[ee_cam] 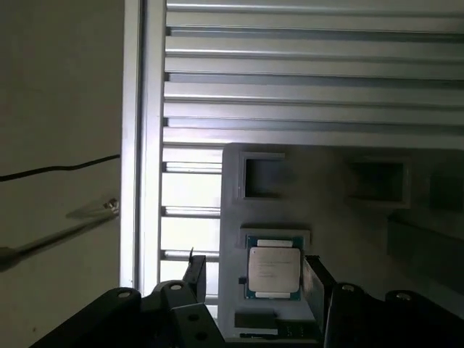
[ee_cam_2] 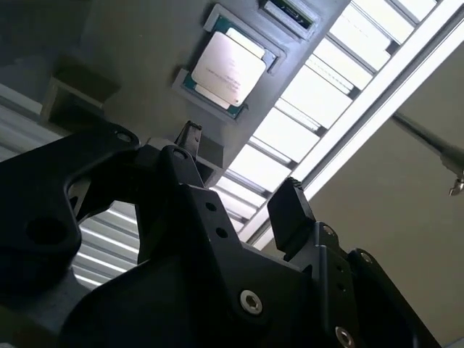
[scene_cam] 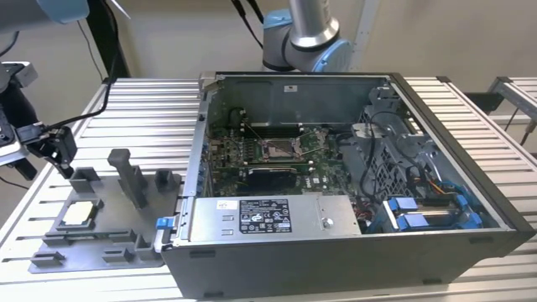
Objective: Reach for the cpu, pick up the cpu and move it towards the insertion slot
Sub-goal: 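Pick up the cpu and move it towards the insertion slot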
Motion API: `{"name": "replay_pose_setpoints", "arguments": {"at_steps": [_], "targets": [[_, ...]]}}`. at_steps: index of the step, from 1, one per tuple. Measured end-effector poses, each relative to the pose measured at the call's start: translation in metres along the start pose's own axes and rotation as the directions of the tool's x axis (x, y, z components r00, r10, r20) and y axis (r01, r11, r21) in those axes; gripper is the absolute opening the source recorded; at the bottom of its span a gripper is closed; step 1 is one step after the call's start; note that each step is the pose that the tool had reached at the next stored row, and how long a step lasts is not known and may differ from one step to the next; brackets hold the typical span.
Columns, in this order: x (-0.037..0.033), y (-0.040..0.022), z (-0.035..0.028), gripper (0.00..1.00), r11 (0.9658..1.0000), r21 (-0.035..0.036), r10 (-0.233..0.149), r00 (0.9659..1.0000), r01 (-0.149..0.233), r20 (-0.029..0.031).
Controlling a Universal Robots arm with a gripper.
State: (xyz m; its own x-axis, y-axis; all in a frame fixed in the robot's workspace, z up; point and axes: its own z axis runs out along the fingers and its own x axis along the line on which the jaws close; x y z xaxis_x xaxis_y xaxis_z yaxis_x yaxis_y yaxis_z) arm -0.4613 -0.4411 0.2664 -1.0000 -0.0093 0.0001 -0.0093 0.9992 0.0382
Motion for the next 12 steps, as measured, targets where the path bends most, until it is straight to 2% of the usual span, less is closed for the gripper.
{"name": "replay_pose_setpoints", "arguments": {"at_steps": [3, 7, 12], "targets": [[0.0025, -0.0012, 0.0013, 1.0, 1.0, 0.0, 0.0, 1.0, 0.0, -0.0001], [0.0022, -0.0048, 0.0062, 1.0, 1.0, -0.0001, 0.0, 1.0, 0.0, 0.0], [-0.0083, -0.0119, 0.0102, 1.0, 1.0, -0.0001, 0.0, 1.0, 0.0, 0.0002]]}}
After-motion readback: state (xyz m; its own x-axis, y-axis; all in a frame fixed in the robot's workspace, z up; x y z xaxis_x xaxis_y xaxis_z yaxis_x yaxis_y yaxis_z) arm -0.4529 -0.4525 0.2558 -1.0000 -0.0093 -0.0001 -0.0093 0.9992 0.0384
